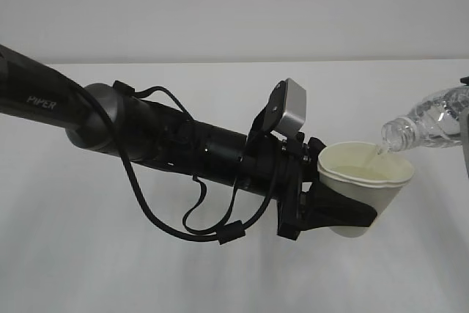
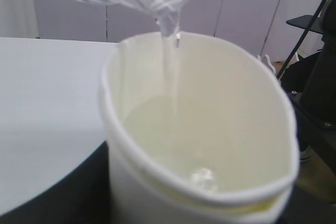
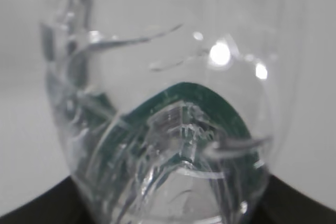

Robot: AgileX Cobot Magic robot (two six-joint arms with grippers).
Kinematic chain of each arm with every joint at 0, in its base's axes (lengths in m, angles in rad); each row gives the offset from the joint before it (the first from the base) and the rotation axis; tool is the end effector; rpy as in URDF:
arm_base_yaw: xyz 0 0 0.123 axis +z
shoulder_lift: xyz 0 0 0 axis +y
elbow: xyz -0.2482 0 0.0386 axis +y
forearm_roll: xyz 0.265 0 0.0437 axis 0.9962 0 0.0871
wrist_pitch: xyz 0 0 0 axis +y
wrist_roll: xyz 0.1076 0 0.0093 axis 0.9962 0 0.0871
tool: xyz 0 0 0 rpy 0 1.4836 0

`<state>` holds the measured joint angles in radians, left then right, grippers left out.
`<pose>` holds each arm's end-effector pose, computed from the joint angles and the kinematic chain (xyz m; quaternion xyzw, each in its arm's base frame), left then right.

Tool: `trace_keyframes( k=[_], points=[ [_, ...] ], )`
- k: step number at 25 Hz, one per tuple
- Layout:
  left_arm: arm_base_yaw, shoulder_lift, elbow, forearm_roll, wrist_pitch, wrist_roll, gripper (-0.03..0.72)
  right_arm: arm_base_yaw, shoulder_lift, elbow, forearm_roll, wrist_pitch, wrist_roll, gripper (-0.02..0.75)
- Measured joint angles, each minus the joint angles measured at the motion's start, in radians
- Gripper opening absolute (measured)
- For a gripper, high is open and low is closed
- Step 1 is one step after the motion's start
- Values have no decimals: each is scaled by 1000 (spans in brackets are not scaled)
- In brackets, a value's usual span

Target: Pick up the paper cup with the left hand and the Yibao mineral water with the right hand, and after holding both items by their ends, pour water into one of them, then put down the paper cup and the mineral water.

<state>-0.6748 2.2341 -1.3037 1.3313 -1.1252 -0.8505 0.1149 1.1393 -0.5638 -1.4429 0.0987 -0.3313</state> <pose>0.2727 -0.3393 0.0890 0.5616 0.5238 -0.5226 0.3704 0.2710 0.0205 0.2054 -0.6814 0.5240 -0.4039 0.3128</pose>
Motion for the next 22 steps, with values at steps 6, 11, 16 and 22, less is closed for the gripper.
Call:
trace_keyframes(
  k=[6, 11, 16, 22],
  points=[
    [0, 0, 0, 0, 0, 0, 433, 0, 0, 0, -5, 0, 0, 399],
    [0, 0, 0, 0, 0, 0, 432, 0, 0, 0, -7, 0, 0, 399],
    [0, 0, 0, 2, 0, 0, 432, 0, 0, 0, -7, 0, 1, 399],
    [0, 0, 0, 2, 0, 0, 432, 0, 0, 0, -9, 0, 1, 399]
  ],
)
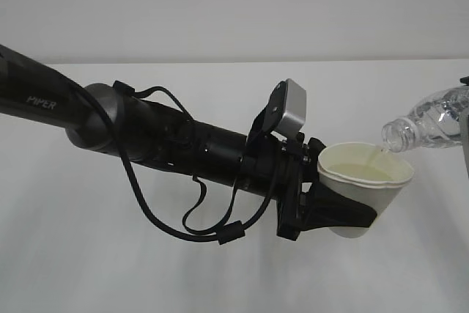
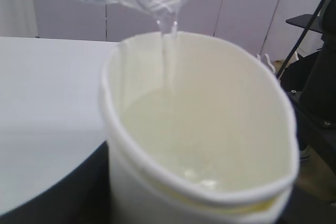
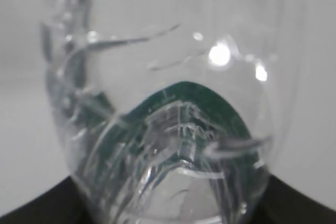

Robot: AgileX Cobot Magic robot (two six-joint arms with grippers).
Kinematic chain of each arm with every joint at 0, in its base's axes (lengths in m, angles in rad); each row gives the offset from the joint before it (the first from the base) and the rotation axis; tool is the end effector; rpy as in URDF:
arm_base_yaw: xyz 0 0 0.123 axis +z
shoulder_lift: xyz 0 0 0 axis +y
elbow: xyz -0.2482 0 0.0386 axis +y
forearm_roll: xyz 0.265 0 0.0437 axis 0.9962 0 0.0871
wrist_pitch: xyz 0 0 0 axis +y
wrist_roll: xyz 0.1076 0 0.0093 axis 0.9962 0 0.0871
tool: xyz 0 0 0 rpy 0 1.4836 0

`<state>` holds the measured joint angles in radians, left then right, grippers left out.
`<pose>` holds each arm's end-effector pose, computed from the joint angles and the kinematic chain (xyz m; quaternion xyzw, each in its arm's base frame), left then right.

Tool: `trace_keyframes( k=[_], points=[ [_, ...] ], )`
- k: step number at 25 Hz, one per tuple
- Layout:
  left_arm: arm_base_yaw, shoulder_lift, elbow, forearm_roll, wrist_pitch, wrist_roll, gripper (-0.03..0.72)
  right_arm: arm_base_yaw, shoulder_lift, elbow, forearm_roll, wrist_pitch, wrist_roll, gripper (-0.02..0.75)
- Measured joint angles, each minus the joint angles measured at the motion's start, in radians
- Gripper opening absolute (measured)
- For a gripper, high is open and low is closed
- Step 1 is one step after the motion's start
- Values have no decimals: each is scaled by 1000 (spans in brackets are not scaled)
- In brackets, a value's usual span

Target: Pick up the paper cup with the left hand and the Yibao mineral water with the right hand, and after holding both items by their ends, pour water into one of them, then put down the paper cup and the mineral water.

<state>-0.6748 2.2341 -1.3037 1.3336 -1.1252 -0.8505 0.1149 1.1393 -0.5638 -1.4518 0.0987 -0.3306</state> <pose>0.2725 -0.3393 0.0888 0.5625 0.5234 -0.5223 0.3698 0.2711 0.0205 0.2055 -0.6834 0.5211 -0.4055 0.3114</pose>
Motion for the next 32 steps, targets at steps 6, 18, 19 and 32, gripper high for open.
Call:
trace_keyframes(
  k=[6, 18, 19, 32],
  points=[
    [0, 0, 0, 0, 0, 0, 431, 0, 0, 0, -6, 0, 2, 399],
    [0, 0, 0, 1, 0, 0, 431, 0, 0, 0, -30, 0, 2, 399],
    [0, 0, 0, 1, 0, 0, 431, 0, 0, 0, -32, 0, 2, 399],
    [0, 0, 0, 5, 2, 0, 431, 0, 0, 0, -34, 0, 2, 399]
  ],
)
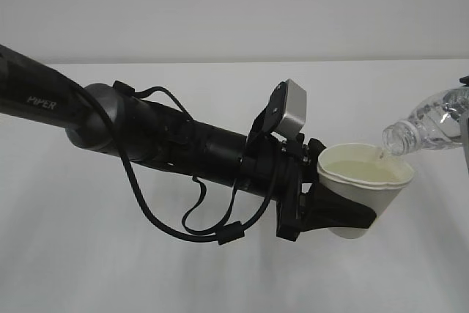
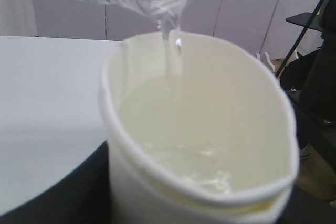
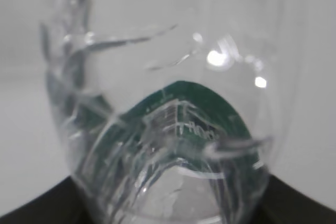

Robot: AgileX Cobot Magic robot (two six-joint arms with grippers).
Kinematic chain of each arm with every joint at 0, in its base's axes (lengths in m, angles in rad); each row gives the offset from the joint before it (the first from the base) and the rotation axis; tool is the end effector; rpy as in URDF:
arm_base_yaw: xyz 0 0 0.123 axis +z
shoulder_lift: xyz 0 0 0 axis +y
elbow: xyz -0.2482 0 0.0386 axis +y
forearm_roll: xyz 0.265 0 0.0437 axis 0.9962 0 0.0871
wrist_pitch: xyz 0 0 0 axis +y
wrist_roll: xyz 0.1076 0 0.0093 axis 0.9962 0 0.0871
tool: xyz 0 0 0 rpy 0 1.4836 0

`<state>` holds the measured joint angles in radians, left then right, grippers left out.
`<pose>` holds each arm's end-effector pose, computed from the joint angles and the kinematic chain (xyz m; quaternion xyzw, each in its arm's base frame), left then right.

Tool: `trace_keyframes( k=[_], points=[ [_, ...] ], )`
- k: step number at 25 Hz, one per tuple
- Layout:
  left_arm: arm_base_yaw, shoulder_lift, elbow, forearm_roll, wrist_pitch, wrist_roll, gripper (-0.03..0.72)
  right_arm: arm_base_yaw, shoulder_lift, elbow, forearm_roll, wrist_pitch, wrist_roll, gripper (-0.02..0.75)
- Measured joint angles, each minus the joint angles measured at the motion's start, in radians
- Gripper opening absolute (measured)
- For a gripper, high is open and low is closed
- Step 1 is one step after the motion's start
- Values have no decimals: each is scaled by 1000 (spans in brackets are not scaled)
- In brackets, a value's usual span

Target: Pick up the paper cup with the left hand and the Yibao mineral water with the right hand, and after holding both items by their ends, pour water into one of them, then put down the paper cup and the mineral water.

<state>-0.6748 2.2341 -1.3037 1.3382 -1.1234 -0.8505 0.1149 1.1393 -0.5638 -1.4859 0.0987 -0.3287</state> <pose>0.2723 -0.3392 0.0884 0.5644 0.5233 -0.5211 0.3688 0.2713 0.0205 0.2058 -0.6909 0.5097 -0.4117 0.3057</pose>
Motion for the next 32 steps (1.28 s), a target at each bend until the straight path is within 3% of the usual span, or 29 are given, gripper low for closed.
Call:
trace_keyframes(
  k=[19, 32],
  points=[
    [0, 0, 0, 0, 4, 0, 431, 0, 0, 0, 0, -7, 143, 399],
    [0, 0, 0, 0, 35, 0, 431, 0, 0, 0, -4, -69, 470, 399]
  ],
)
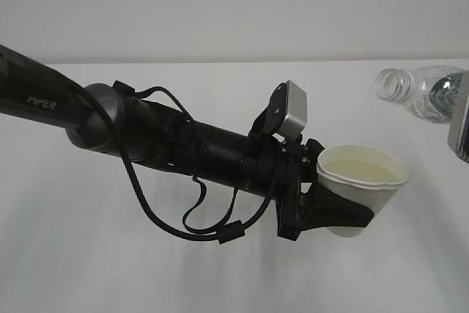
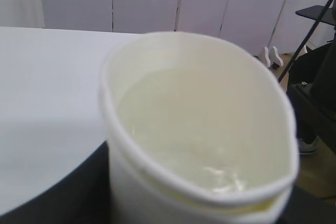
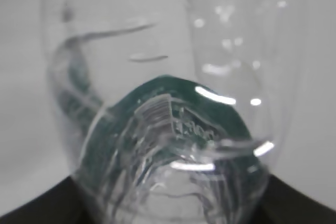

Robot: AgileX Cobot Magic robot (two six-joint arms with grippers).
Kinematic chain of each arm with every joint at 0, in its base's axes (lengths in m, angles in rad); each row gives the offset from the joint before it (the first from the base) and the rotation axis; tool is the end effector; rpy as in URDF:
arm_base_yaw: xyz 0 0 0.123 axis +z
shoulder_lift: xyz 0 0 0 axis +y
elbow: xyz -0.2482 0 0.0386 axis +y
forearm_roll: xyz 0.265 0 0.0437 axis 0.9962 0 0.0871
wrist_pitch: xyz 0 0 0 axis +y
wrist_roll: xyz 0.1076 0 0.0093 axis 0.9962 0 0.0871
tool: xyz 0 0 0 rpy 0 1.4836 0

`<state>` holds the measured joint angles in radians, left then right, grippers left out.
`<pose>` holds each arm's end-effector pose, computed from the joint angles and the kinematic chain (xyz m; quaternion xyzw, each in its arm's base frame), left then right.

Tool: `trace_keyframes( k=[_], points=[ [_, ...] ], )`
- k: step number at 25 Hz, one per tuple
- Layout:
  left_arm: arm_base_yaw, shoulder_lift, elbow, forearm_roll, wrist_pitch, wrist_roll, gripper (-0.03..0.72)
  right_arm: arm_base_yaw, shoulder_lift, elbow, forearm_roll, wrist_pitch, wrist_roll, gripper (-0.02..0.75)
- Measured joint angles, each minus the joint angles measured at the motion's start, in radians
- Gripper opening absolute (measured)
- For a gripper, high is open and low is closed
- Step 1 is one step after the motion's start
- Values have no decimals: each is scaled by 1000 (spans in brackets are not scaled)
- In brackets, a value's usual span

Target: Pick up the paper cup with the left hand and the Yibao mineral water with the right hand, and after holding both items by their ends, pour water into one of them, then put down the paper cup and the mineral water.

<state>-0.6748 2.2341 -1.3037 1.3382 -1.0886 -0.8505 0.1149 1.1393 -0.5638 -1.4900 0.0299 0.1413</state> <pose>0.2749 -0.3391 0.0856 0.5655 0.5343 -0.5077 0.3701 0.2711 0.0279 0.2061 -0.5673 0.6432 -0.3078 0.4120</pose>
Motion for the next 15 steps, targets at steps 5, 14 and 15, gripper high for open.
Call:
trace_keyframes(
  k=[5, 14, 15],
  points=[
    [0, 0, 0, 0, 0, 0, 431, 0, 0, 0, -2, -57, 124, 399],
    [0, 0, 0, 0, 8, 0, 431, 0, 0, 0, 11, -125, 269, 399],
    [0, 0, 0, 0, 8, 0, 431, 0, 0, 0, 17, -127, 294, 399]
  ],
)
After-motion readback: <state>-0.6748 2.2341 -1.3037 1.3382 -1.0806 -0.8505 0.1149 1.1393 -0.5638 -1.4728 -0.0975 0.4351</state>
